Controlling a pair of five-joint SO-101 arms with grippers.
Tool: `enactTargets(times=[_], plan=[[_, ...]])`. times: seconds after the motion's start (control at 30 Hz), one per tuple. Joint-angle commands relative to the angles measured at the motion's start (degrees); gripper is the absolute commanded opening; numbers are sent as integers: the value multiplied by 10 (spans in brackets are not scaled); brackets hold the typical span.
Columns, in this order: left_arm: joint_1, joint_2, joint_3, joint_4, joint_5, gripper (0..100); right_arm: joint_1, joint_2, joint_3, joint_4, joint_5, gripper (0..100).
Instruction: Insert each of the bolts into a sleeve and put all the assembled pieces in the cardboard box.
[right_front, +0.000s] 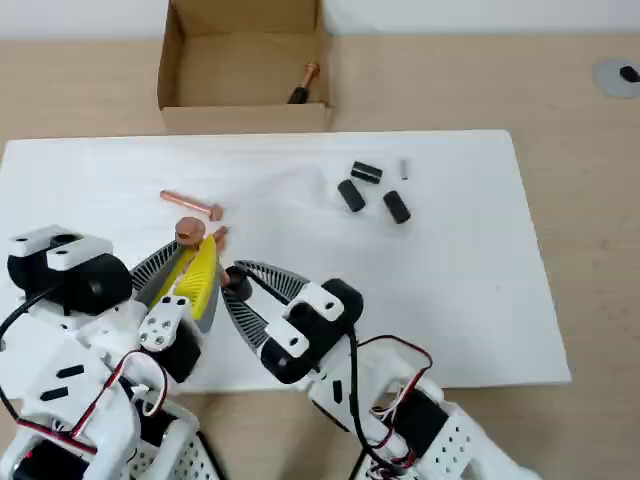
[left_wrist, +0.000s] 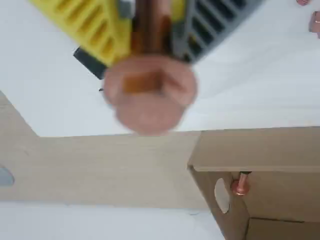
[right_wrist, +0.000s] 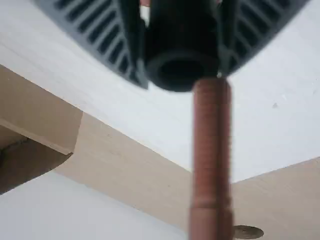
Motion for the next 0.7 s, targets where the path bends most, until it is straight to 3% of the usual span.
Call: enactTargets(times=[0.0, 0.2, 0.67], plan=[[-8, -2, -15, -29, -1, 7, -4, -103, -3, -17, -4, 9], [-7, 1, 5, -62, 11, 7, -4, -103, -3, -17, -4, 9], [29, 0, 22, -39, 10, 7, -4, -103, -3, -17, -3, 9]])
